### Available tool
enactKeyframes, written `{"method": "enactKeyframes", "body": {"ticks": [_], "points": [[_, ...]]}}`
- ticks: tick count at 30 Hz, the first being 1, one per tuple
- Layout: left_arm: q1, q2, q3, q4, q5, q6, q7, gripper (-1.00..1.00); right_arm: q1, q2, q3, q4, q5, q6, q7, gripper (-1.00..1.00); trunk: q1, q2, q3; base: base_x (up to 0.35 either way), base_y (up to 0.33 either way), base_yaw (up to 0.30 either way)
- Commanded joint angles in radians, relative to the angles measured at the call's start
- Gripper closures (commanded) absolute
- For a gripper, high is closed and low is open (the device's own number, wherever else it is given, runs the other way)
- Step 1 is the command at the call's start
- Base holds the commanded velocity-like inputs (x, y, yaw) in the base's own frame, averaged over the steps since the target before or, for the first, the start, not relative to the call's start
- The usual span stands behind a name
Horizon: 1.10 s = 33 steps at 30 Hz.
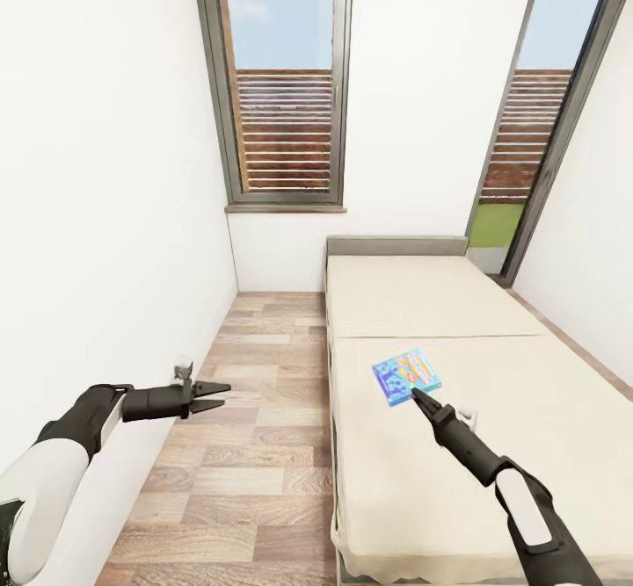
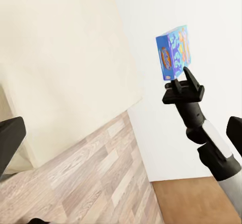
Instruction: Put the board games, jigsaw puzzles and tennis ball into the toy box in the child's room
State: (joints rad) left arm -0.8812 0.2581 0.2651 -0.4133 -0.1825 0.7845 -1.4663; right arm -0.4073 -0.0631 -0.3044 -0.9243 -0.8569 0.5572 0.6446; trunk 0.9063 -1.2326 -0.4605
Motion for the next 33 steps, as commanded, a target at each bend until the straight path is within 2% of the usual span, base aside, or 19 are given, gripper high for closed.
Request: {"method": "enactKeyframes", "body": {"ticks": [1,3,6,8,10,15,23,33], "points": [[-0.001,-0.008,0.006,-0.001,-0.011,0.011,-0.001,-1.0,0.0,-0.002,-0.001,-0.01,-0.003,0.006,0.01,1.0,-0.004,0.007,0.002,0.0,0.0,0.0],[-0.002,-0.025,0.005,-0.003,-0.011,0.012,0.007,-1.0,0.0,-0.005,-0.001,-0.02,-0.003,0.007,0.02,1.0,-0.012,0.021,0.008,0.0,0.0,0.0],[-0.003,-0.037,-0.007,-0.026,-0.011,0.013,0.009,-1.0,-0.001,-0.007,-0.002,-0.026,-0.004,0.008,0.028,1.0,-0.023,0.042,0.018,-0.002,0.0,-0.023],[-0.004,-0.047,-0.042,-0.048,-0.011,0.018,0.009,-1.0,-0.001,-0.013,-0.003,-0.028,-0.004,0.008,0.037,1.0,-0.031,0.056,0.025,-0.036,0.0,-0.152],[-0.004,-0.057,-0.081,-0.059,-0.01,0.027,0.009,-1.0,-0.001,-0.031,-0.004,-0.029,-0.005,0.009,0.047,1.0,-0.038,0.07,0.033,-0.071,0.0,-0.212],[-0.004,-0.063,-0.118,-0.068,-0.012,0.032,0.011,-1.0,-0.001,-0.054,-0.007,-0.027,-0.009,0.009,0.081,1.0,-0.058,0.105,0.053,-0.187,0.0,-0.24],[-0.004,-0.063,-0.123,-0.07,-0.012,0.028,0.01,-1.0,-0.001,-0.081,-0.01,-0.021,-0.012,0.009,0.115,1.0,-0.088,0.161,0.086,-0.083,0.0,-0.252],[-0.004,-0.063,-0.125,-0.07,-0.012,0.024,0.011,-1.0,-0.001,-0.094,-0.01,-0.016,-0.014,0.008,0.149,1.0,-0.127,0.231,0.128,-0.002,0.0,-0.24]]}}
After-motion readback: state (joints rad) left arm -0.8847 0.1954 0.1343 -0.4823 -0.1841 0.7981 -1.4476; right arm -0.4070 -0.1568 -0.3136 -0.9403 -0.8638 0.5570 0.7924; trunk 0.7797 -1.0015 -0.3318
